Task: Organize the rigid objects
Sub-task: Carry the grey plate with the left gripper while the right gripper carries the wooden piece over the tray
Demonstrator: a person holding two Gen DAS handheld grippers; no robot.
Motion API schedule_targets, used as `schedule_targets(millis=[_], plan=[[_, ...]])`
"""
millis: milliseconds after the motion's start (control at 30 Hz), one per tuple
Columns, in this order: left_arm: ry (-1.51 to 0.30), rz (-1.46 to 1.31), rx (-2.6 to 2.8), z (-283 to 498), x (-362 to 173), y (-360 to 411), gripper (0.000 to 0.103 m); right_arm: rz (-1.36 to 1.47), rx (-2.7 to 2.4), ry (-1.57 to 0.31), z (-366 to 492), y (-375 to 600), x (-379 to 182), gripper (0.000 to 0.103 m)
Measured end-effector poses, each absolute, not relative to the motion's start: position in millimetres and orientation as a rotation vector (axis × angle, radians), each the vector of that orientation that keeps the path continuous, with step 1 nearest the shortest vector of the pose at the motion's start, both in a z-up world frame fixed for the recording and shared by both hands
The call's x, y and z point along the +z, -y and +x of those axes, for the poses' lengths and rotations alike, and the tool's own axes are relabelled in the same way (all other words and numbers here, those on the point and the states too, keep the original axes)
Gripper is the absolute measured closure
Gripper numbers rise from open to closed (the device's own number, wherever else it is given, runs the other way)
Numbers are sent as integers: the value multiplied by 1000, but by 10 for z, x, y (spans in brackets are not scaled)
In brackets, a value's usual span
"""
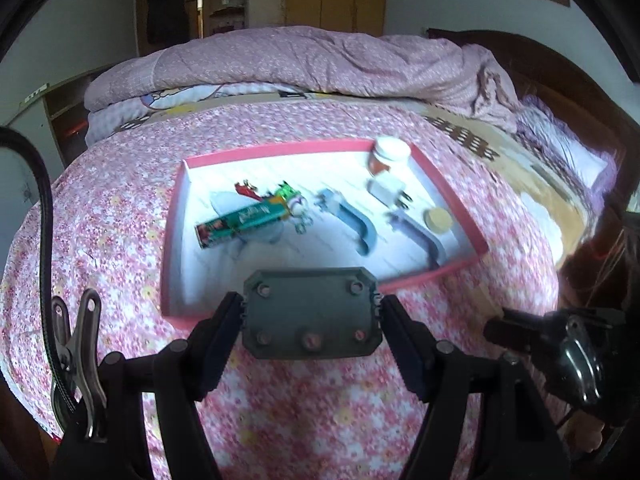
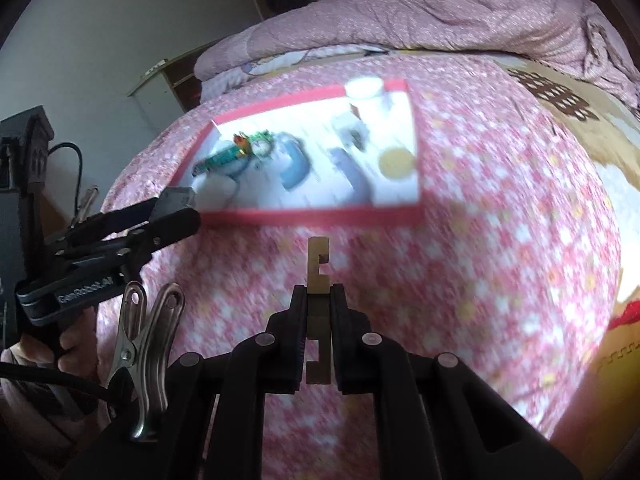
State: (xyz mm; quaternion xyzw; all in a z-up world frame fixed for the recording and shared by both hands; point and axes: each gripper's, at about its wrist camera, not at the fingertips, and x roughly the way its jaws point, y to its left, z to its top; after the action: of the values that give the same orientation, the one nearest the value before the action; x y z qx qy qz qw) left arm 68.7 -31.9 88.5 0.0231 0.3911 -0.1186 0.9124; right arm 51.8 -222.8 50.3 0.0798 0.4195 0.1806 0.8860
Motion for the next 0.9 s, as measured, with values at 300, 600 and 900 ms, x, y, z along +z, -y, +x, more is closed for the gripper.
schedule_targets(millis=[300, 600, 900], plan=[[-825, 24, -245, 1060, 853, 285, 30, 161, 378, -849, 903, 2082, 605, 91], [-837, 30, -241, 1406, 720, 350, 30, 165, 342, -845, 1309, 2115, 581, 91], [-823, 72, -229, 1691, 646, 414, 29, 114, 312, -834, 1571, 2053, 462, 91]])
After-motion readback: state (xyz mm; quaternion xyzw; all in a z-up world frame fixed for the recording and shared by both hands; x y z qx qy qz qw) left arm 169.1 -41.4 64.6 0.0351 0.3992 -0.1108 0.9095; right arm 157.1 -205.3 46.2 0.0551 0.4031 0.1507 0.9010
